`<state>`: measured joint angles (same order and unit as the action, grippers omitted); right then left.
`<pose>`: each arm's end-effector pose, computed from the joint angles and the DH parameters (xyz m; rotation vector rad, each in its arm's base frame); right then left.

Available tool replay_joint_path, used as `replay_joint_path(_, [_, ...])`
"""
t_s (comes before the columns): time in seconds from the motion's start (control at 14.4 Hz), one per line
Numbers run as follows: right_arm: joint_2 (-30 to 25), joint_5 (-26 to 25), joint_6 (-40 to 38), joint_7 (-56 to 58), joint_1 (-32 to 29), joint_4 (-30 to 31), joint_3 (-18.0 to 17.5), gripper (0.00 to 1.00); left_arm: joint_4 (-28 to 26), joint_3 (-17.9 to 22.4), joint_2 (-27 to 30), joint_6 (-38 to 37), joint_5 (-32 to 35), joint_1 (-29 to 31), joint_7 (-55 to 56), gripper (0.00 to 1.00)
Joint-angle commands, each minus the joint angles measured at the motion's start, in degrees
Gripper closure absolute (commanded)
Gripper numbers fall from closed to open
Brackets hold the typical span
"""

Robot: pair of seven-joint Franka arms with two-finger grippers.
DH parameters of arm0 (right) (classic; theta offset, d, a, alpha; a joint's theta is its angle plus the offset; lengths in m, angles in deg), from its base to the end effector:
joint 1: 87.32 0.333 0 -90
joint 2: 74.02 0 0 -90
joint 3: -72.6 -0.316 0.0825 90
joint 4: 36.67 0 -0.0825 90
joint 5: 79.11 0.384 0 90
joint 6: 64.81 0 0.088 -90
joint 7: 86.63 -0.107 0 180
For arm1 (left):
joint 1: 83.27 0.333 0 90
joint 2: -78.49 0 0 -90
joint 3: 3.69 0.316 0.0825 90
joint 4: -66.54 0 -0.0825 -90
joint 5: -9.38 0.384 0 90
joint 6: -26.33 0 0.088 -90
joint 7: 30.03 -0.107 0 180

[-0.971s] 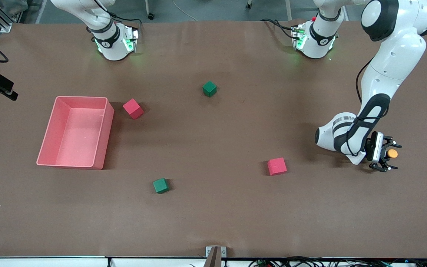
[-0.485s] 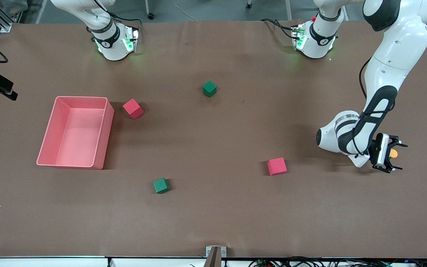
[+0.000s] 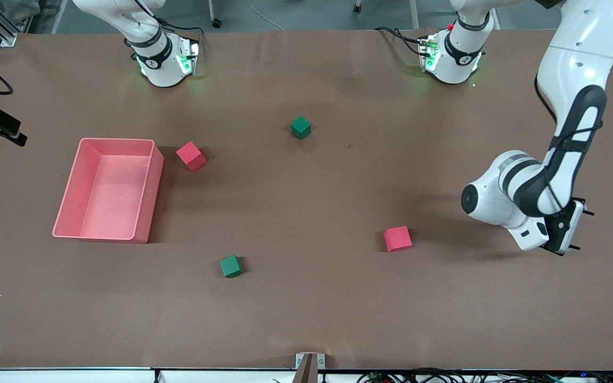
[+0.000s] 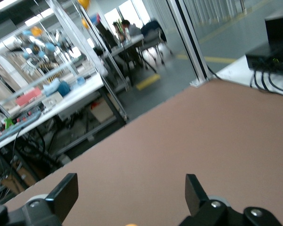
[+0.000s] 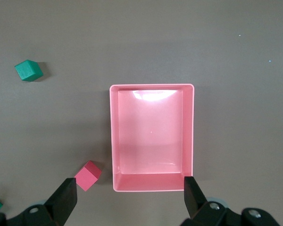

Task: Place and upright button with both arms
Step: 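Lower the button upright onto the table and open the left gripper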

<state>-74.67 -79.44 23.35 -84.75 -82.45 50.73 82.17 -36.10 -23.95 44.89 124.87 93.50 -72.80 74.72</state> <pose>0.5463 -0.0461 0.6492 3.1351 -0.0776 0.0379 0.6400 0.0043 0.2513 -1.8195 -0.8965 -0.7962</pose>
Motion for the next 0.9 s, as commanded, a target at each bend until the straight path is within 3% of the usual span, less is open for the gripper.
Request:
replay_joint_path(0.0, [-0.49,0.06,-0.26,0.23,-1.52,0.05,-0.52,0.00,4.10,-1.80,2.91,2.44,-10.86,0.60,-11.37,0.00])
replay_joint_path(0.28, [-0.49,0.06,-0.35,0.49,-1.79,-0.04,-0.60,0.00,11.39,-2.16,7.92,2.89,-33.35,1.22,-33.50,0.00])
replay_joint_path(0.49, [-0.58,0.06,-0.35,0.40,-1.88,-0.13,-0.61,0.00,14.75,-2.07,11.88,2.63,-50.14,4.81,-51.00,0.00])
replay_joint_path(0.69, [-0.49,0.06,-0.26,0.40,-1.79,-0.22,-0.61,0.00,15.28,-2.07,15.31,-0.08,-61.49,6.93,-66.30,0.00])
replay_joint_path(0.83, [-0.49,0.06,-0.18,0.40,-1.71,-0.22,-0.61,0.00,15.37,-1.90,16.98,-1.76,-66.17,7.02,-68.62,0.00])
